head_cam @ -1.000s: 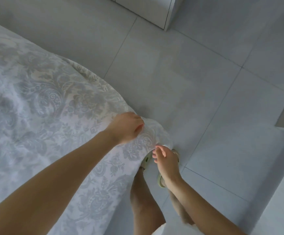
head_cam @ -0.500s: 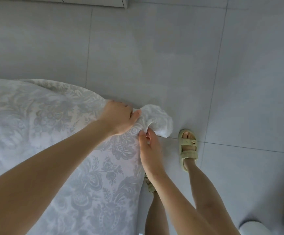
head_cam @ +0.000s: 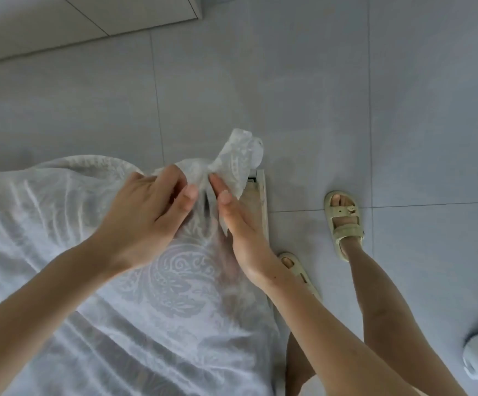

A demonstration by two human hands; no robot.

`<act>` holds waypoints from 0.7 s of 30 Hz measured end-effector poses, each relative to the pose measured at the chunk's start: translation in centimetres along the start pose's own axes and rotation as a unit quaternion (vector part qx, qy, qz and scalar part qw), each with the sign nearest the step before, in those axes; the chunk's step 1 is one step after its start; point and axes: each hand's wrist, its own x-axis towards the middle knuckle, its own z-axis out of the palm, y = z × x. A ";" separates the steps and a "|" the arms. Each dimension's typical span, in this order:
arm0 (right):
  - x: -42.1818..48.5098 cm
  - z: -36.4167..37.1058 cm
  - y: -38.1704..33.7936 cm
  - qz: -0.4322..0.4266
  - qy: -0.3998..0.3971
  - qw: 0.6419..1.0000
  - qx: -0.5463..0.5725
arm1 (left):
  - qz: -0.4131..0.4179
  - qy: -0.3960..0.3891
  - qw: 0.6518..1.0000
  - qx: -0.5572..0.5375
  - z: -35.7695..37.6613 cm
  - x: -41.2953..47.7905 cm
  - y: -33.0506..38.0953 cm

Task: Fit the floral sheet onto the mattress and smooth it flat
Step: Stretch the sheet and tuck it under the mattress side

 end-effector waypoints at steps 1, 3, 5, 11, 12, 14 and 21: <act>-0.2 0.6 -0.4 0.042 -0.043 0.997 0.054 | 0.002 0.002 1.000 -0.006 -0.8 -1.0 0.2; -0.4 1.4 -0.8 0.124 -0.130 0.978 0.108 | 0.015 0.001 1.000 0.002 -2.2 -2.7 0.4; -0.4 1.9 -0.8 0.170 -0.177 0.963 0.111 | 0.025 -0.020 0.999 0.026 -3.1 -3.4 0.4; 0.2 1.2 -0.2 0.192 -0.190 0.946 0.179 | 0.049 -0.062 0.996 0.046 -2.2 -1.7 -1.0; 0.3 1.1 -0.1 0.196 -0.188 0.945 0.181 | 0.028 -0.078 0.996 0.009 -2.0 -1.5 -1.1; 0.7 1.0 -0.2 0.204 -0.155 0.953 0.163 | -0.020 -0.105 0.994 -0.030 -1.6 -1.5 -0.9; 6.1 0.4 -3.5 0.021 0.016 0.999 -0.042 | -0.078 -0.083 0.982 -0.149 -3.6 -5.0 -1.3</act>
